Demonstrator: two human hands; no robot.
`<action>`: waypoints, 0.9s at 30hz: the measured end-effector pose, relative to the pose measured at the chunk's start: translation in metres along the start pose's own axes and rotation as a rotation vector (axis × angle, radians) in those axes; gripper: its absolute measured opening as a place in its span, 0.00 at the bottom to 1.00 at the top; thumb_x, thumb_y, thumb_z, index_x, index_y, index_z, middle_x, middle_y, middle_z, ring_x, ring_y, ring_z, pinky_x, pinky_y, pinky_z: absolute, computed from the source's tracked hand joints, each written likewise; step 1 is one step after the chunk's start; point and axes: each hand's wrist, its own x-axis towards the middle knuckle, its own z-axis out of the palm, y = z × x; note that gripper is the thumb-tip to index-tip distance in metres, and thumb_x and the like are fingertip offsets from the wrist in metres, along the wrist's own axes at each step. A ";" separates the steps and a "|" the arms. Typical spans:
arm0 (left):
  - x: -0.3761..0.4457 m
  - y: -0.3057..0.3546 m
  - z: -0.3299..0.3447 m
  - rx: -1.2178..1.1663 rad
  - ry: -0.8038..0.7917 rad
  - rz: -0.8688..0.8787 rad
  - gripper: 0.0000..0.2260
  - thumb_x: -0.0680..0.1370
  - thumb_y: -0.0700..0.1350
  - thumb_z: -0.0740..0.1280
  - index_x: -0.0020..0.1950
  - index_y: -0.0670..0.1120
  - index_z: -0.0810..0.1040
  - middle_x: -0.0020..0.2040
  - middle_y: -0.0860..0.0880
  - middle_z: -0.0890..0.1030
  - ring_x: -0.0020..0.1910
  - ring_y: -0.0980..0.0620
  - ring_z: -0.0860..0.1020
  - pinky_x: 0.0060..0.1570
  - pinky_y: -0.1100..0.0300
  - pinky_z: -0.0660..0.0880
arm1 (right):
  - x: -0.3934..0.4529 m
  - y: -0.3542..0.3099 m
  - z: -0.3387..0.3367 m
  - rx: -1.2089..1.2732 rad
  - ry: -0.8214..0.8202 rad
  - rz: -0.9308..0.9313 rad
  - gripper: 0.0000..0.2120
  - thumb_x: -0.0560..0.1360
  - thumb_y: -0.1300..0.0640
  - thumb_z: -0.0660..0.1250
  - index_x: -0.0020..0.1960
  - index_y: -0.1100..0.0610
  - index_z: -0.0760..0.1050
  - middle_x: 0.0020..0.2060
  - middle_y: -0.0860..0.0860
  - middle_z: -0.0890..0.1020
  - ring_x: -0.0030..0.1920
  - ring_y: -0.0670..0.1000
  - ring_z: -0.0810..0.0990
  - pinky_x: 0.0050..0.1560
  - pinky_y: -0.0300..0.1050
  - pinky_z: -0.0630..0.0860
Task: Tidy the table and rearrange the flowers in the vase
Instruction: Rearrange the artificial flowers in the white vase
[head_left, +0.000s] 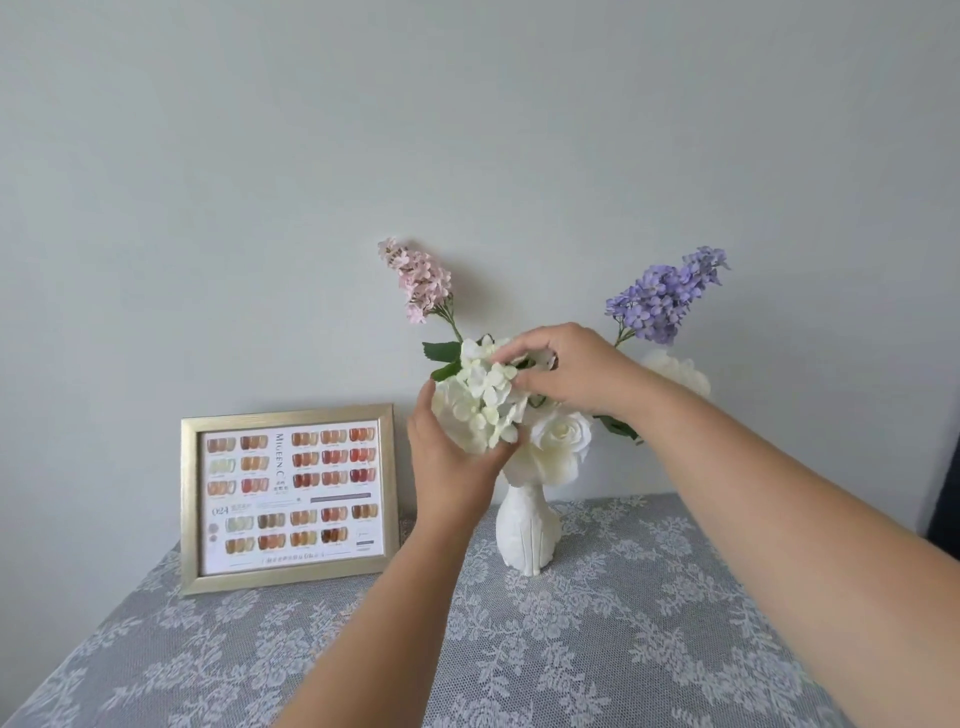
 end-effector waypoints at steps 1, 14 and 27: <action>-0.002 -0.001 0.002 -0.032 -0.016 -0.017 0.47 0.64 0.51 0.81 0.76 0.52 0.58 0.72 0.50 0.66 0.69 0.59 0.65 0.68 0.60 0.63 | 0.000 0.000 0.004 -0.020 0.010 0.007 0.15 0.71 0.61 0.72 0.51 0.42 0.83 0.53 0.41 0.83 0.47 0.43 0.82 0.52 0.45 0.79; -0.013 0.009 -0.004 0.302 -0.077 0.238 0.26 0.69 0.58 0.75 0.65 0.60 0.74 0.75 0.56 0.61 0.73 0.48 0.58 0.72 0.45 0.60 | -0.025 0.017 -0.006 -0.037 0.169 -0.002 0.18 0.73 0.47 0.69 0.62 0.38 0.75 0.59 0.39 0.79 0.61 0.39 0.75 0.63 0.42 0.68; -0.017 0.031 0.027 0.989 -0.172 0.786 0.31 0.64 0.63 0.75 0.66 0.61 0.73 0.79 0.48 0.59 0.77 0.36 0.52 0.70 0.31 0.42 | -0.090 0.098 -0.029 -0.162 0.422 0.230 0.37 0.62 0.55 0.80 0.66 0.40 0.68 0.59 0.50 0.70 0.57 0.51 0.72 0.53 0.42 0.65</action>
